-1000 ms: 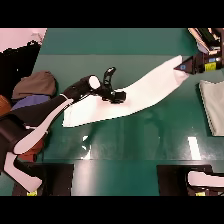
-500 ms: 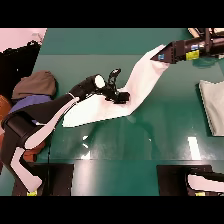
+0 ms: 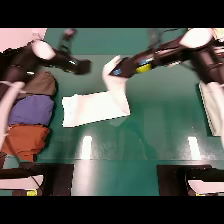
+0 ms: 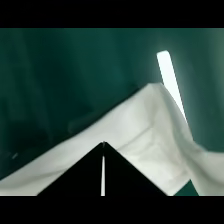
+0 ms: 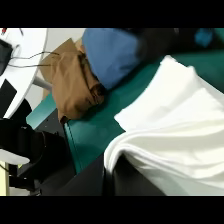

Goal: Fold the shirts.

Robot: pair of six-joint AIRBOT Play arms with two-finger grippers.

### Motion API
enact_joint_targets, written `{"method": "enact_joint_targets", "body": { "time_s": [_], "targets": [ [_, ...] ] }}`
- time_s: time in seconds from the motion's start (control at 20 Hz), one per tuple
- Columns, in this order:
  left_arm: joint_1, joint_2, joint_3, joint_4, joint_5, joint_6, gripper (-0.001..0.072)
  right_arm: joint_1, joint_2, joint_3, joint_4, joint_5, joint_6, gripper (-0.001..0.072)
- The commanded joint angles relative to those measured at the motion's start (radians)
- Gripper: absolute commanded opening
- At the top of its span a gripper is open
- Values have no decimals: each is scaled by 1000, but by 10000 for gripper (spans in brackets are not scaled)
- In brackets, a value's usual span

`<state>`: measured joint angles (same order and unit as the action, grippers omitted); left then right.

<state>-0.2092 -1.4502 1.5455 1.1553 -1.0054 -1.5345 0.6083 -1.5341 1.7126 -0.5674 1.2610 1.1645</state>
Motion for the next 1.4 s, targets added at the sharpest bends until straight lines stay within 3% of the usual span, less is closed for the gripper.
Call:
{"method": "enact_joint_targets", "body": {
  "time_s": [0.0, 0.1, 0.15, 0.2, 0.35, 0.65, 0.8, 0.85, 0.9, 0.95, 1.15, 1.35],
  "targets": [
    [160, 171, 0, 119, -55, 24, 26, 198, -108, 2, -1, -244, -66, 31],
    [225, 225, 0, 123, -55, 24, 26, 265, -179, 2, -2, -337, -90, 322],
    [249, 242, 2, 123, -60, 24, 26, 282, -206, 2, -2, -357, -120, 420],
    [264, 250, 1, 123, -69, 24, 26, 288, -222, 2, -2, -357, -127, 456],
    [270, 247, 1, 122, -122, 24, 26, 245, -214, 0, -42, -243, -121, 447],
    [266, 245, 1, 120, -163, 24, 26, 3, -161, -2, -383, 37, 60, 447],
    [266, 245, 1, 117, -164, 24, 26, -148, -162, -69, -366, 56, 77, 452],
    [266, 245, 1, 114, -164, 24, 26, -183, -162, -106, -367, 55, 77, 485],
    [266, 245, 1, 113, -164, 24, 26, -217, -162, -150, -365, 45, 78, 619],
    [266, 245, 1, 109, -161, 24, 26, -242, -163, -201, -364, 29, 80, 658],
    [266, 245, 1, 85, -142, 24, 26, -266, -231, -317, -205, 3, 82, 652],
    [266, 245, 1, 86, -132, 24, 26, -178, -347, -255, -99, -10, 60, 613]
  ]
}}
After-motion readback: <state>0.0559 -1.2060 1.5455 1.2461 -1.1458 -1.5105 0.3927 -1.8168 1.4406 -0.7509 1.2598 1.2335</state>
